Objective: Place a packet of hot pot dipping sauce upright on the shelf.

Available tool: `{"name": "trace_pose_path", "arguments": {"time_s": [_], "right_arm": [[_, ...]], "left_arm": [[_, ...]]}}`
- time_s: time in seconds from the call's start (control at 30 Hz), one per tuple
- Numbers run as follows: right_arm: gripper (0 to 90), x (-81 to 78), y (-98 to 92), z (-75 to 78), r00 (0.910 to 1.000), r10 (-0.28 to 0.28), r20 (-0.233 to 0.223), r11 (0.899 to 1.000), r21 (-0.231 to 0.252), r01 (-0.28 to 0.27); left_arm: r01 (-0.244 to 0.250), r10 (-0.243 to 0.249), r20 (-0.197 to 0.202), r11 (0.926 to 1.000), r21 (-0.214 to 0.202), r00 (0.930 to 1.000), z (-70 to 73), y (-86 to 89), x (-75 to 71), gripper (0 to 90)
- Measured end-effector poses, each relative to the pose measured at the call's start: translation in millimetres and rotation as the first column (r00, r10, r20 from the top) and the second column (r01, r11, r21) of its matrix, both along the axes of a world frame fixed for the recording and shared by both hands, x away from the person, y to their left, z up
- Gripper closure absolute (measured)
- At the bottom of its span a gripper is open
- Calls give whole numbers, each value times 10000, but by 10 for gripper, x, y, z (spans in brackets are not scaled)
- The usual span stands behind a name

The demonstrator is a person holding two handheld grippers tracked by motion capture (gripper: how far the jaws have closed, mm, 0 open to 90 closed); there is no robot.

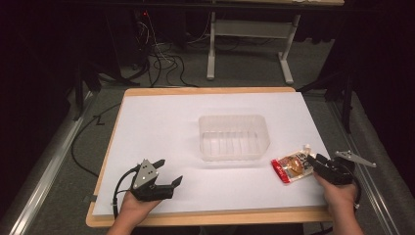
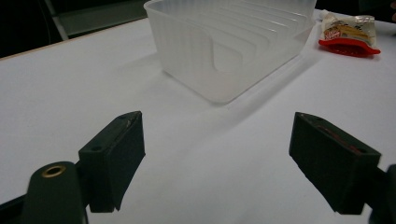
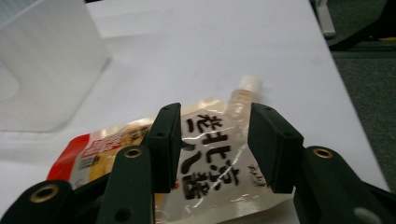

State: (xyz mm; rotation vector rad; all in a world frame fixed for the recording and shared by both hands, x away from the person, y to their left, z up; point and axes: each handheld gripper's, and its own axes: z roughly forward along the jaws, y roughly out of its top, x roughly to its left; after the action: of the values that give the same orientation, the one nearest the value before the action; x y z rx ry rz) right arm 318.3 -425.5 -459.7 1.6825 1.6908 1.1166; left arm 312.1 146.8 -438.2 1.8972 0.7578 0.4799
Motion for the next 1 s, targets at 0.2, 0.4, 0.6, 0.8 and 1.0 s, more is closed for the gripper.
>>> {"name": "trace_pose_path", "arguments": {"time_s": [0.2, 0.4, 0.6, 0.8, 1.0], "right_arm": [[528, 24, -173, -28, 9976, -676, -174, 9968, 410, 682], [501, 26, -320, -110, 9916, -1146, -597, 9856, 1180, 1210], [496, 28, -390, -144, 9852, -1322, -1090, 9686, 1971, 1517], [513, 71, -347, -163, 9817, -944, -1652, 9671, 2189, 1298], [553, 80, -294, -179, 9888, -244, -1474, 9451, 3191, 709]], "left_arm": [[-20, 20, -5, 10000, 36, 10000, -7, 21, -12, 189], [-41, 41, -1, 10000, 29, 10000, -5, 28, -19, 189], [46, -46, -17, 10000, 55, 10000, -8, 16, -16, 189], [74, -74, -27, 10000, 50, 10000, -10, 17, -15, 189], [138, -138, -56, 9999, 78, 9999, -15, 8, -14, 189]]}}
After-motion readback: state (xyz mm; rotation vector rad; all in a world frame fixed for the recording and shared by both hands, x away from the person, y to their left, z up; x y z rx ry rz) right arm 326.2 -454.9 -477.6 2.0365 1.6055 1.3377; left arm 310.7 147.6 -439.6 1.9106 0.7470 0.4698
